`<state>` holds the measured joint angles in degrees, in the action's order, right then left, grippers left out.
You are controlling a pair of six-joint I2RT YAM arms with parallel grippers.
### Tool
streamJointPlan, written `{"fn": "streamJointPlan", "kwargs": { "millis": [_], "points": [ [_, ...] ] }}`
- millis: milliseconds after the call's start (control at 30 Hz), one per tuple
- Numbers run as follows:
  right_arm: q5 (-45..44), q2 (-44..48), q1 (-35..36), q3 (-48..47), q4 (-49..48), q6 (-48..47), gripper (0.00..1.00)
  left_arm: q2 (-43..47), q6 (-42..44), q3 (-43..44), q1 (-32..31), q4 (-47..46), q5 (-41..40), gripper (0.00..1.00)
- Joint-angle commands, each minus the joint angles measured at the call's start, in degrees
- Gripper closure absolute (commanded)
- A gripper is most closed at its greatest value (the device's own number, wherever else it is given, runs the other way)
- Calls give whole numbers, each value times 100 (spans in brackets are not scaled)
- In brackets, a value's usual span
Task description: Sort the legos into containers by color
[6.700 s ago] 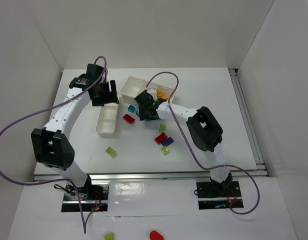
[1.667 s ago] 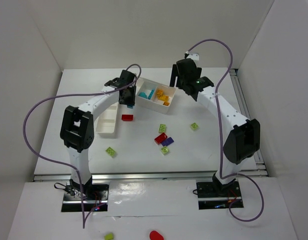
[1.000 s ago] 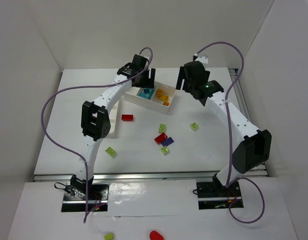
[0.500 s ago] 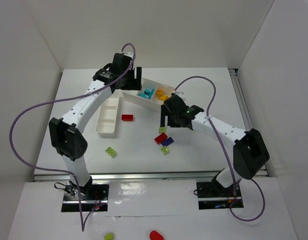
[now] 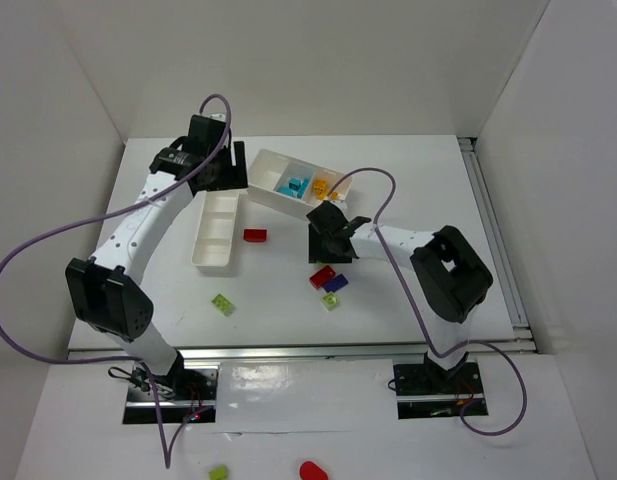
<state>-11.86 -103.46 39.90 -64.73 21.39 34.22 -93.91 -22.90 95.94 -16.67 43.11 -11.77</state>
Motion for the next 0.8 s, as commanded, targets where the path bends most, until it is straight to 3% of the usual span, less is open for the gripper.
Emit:
{"fn": "streamJointPlan", "kwargs": {
  "millis": [0, 100, 133, 267, 500, 767],
  "points": [
    [8, -164, 62, -320, -469, -3, 34, 417, -40, -23, 84, 31, -106, 15],
    [-45, -288, 115, -462, -469, -3, 47, 478, -40, -76, 145, 144, -106, 15],
    [-106, -289, 115, -531, -469, -55, 57, 479, -40, -128, 146, 145, -106, 15],
    [-106, -227, 220, -865, -286, -170, 73, 540, -40, -128, 347, 259, -106, 15],
    [7, -69, 562, -1672, -170, -705, 75, 592, -311, -128, 665, 487, -44, 15],
    [1263, -1261, 1107, -3509, -346, -1767, 75, 698, -953, -76, 1515, 926, 323, 14]
  ]
}}
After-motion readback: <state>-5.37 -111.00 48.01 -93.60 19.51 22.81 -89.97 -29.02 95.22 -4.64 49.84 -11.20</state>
